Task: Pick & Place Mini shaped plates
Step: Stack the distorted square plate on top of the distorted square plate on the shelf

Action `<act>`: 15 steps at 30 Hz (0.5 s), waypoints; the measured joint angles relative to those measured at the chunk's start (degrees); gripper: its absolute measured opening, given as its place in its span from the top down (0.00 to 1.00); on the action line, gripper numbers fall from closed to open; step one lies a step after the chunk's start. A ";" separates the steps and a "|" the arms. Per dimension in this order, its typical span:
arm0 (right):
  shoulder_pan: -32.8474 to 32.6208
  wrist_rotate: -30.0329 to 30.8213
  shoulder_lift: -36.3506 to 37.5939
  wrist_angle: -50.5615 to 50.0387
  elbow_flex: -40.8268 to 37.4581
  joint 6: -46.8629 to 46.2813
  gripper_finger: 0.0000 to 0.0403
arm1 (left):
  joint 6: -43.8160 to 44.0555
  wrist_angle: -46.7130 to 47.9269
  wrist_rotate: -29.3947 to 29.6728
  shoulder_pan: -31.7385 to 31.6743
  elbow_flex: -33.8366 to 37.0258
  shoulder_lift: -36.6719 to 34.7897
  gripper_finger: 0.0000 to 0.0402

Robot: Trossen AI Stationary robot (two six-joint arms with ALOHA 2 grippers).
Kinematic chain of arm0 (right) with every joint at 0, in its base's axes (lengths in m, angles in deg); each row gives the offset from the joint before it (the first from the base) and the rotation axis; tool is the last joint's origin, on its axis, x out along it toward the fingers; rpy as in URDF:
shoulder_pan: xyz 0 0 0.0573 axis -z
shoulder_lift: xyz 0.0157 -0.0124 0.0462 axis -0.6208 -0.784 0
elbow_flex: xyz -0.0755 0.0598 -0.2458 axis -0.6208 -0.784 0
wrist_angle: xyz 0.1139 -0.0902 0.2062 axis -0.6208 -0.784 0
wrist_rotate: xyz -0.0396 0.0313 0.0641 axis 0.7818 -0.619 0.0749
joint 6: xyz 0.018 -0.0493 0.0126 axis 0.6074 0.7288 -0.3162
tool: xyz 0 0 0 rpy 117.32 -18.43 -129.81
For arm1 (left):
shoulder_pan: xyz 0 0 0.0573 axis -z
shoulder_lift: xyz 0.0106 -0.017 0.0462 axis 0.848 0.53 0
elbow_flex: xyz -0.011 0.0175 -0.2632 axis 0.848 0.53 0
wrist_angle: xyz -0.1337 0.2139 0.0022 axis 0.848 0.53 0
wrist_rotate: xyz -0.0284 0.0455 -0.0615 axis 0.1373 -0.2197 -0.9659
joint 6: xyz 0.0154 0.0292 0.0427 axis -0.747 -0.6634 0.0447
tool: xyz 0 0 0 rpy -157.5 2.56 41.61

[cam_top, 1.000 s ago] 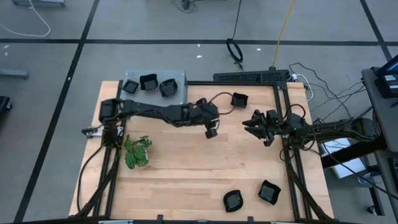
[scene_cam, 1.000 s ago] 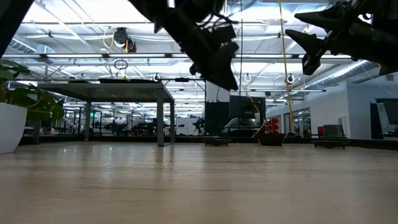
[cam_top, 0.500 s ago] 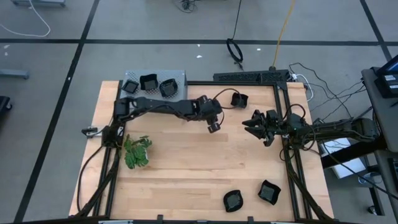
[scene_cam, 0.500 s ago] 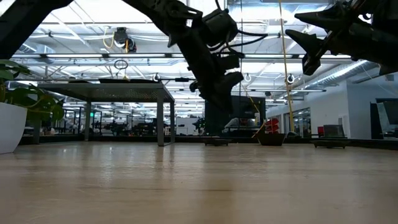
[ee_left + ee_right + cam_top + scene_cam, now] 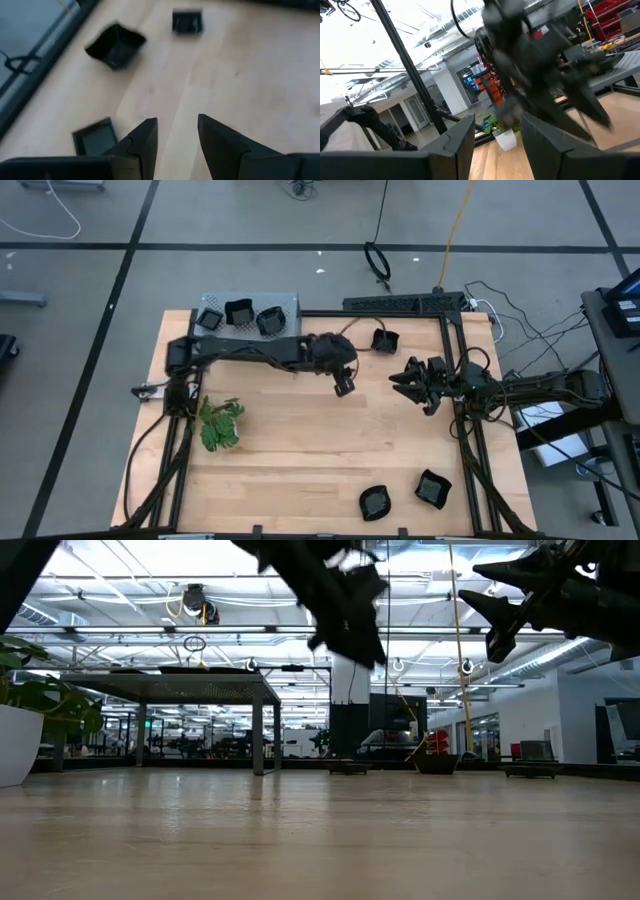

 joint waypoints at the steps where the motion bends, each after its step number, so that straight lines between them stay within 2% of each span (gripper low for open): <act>1: 0.00 0.01 0.01 -0.09 0.00 0.00 0.64 | 0.00 0.11 0.00 0.23 0.00 -1.43 0.64; 8: 0.00 0.73 -0.12 -1.04 0.00 0.39 0.64 | -0.02 -0.50 0.03 1.20 -0.01 -12.43 0.64; 12: 0.06 10.46 -0.07 0.14 -0.01 1.21 0.64 | 0.02 -0.02 0.52 1.14 -0.01 -17.60 0.64; 15: 0.02 12.35 -0.03 0.85 0.00 -3.31 0.64 | 0.05 0.38 0.65 1.13 -0.01 -20.60 0.64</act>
